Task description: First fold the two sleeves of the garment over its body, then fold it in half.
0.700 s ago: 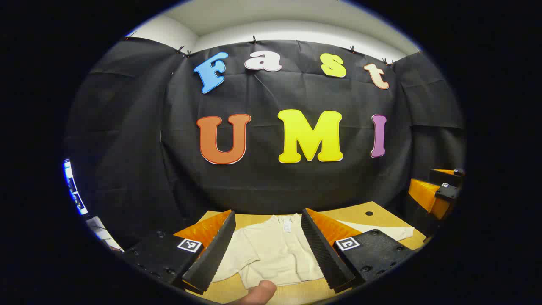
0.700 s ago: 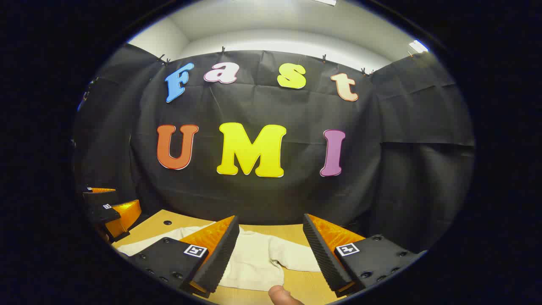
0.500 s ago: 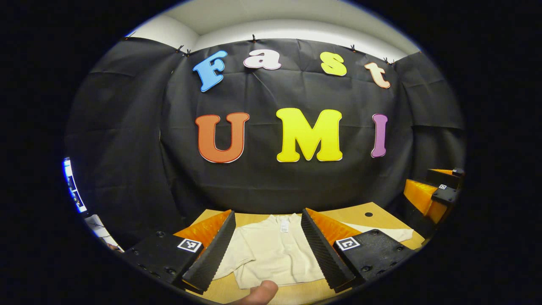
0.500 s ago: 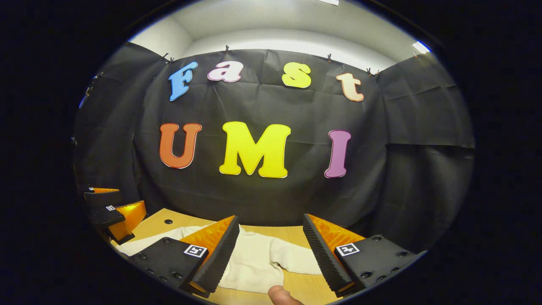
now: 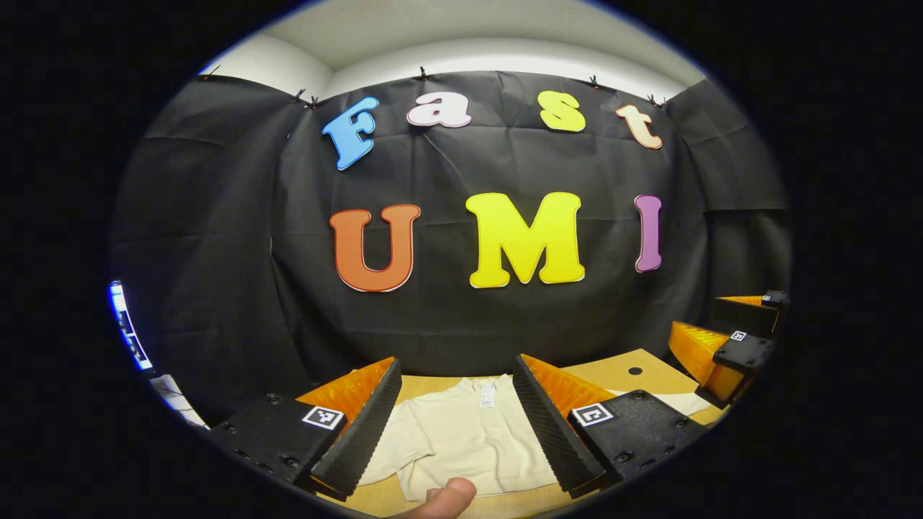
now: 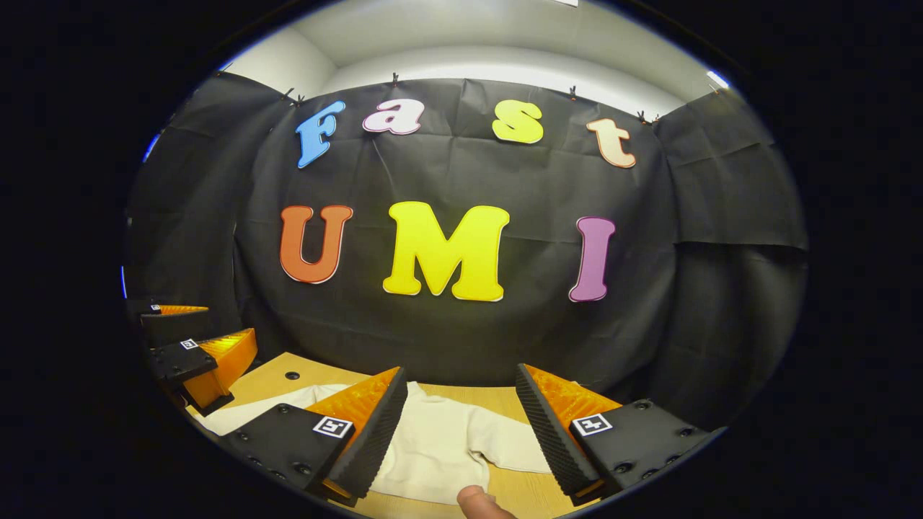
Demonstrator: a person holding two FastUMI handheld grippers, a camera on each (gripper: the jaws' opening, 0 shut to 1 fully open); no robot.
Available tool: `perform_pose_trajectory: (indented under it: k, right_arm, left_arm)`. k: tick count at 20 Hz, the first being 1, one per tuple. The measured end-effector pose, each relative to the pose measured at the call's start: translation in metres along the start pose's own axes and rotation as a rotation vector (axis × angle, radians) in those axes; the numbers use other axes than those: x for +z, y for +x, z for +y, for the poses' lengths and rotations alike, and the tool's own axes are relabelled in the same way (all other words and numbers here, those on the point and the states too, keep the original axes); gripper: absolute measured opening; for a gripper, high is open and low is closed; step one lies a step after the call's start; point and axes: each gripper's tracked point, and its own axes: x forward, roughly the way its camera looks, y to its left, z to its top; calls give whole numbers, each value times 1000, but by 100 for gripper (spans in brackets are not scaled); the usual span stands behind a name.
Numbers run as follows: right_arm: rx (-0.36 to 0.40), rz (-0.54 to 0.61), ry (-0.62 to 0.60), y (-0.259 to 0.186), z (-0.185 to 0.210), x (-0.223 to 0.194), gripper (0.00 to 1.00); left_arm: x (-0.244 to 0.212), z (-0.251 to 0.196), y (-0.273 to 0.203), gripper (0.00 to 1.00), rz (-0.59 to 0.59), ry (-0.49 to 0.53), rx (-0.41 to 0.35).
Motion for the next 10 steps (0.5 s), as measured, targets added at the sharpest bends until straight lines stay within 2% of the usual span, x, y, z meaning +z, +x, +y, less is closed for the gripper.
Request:
perform_pose_trajectory:
  k: [6,10]
  right_arm:
    - [4,27,-2,9,-3,-10,94]
    - [-35,31,5,20,-26,-15,94]
  left_arm:
    - [-8,-2,6,99,23,-11,-5]
    - [-11,-6,9,99,30,-8,1]
